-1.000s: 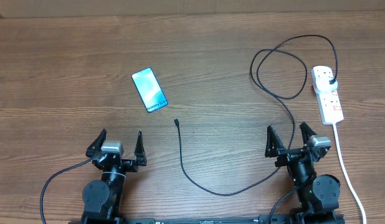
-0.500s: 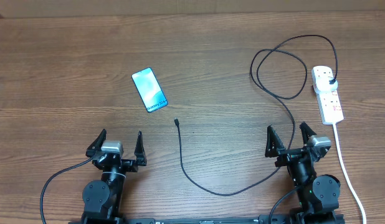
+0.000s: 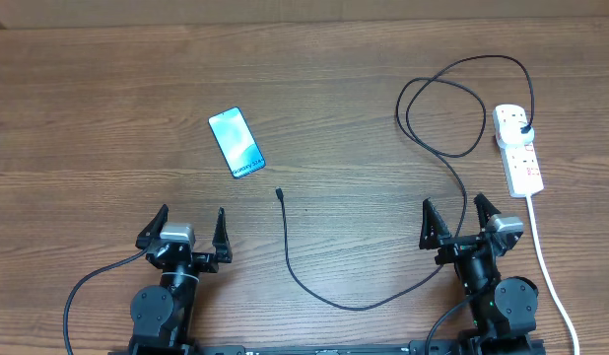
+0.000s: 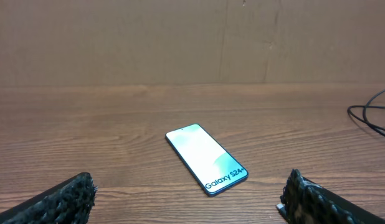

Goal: Plug charger to phone and switch on socket

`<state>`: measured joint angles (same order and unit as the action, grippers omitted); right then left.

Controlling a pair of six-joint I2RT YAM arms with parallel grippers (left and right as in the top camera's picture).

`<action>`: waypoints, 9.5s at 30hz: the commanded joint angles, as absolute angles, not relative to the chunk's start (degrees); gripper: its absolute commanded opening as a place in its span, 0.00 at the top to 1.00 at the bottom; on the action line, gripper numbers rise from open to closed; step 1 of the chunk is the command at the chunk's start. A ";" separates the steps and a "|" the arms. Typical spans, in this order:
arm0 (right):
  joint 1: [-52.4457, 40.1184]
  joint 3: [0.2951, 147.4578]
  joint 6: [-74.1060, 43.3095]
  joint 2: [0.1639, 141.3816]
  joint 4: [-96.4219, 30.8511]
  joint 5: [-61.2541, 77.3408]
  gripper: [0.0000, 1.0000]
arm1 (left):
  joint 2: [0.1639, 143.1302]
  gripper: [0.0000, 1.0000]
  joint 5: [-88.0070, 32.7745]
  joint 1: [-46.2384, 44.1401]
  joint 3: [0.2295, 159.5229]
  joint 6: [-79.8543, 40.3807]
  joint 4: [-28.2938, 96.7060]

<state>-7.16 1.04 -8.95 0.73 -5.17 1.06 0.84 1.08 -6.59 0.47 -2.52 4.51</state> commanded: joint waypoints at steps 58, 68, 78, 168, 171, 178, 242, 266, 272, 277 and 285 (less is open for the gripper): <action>-7.40 0.45 -9.10 0.16 -4.82 0.73 0.00 | 0.25 0.00 0.56 -6.35 0.27 -1.69 4.45; -7.40 0.45 -9.10 0.16 -4.84 0.73 0.00 | 0.25 0.00 0.56 -6.35 0.27 -1.69 4.45; -7.40 0.45 -9.10 0.16 -4.84 0.73 0.00 | 0.25 0.00 0.56 -6.35 0.27 -1.69 4.45; -7.40 0.45 -9.10 0.16 -4.84 0.73 0.00 | 2.11 0.00 0.62 -6.35 17.98 -8.21 23.22; -7.40 0.45 -9.10 0.16 -4.84 0.73 0.00 | 6.24 0.00 0.60 -6.35 25.12 -10.50 28.38; -7.40 0.45 -9.10 0.16 -4.84 0.73 0.00 | 22.74 0.00 -3.14 -6.35 45.54 -13.34 42.02; -7.40 0.45 -9.10 0.16 -4.84 0.73 0.00 | 108.68 0.00 -7.07 -19.97 81.84 -29.34 68.03; -7.40 0.45 -9.10 0.16 -4.84 0.73 0.00 | 117.58 0.00 -7.03 -20.64 81.32 -30.79 65.49; -7.40 0.45 -9.10 0.16 -4.84 0.73 0.00 | 117.64 0.00 -7.03 -21.10 78.98 -31.35 63.07; -7.40 0.45 -9.10 0.16 -4.84 0.73 0.00 | 117.64 0.01 -7.01 -21.10 76.58 -31.33 60.75; -7.40 0.45 -9.10 0.16 -4.84 0.73 0.00 | 117.64 0.01 -7.01 -21.08 73.58 -31.33 57.74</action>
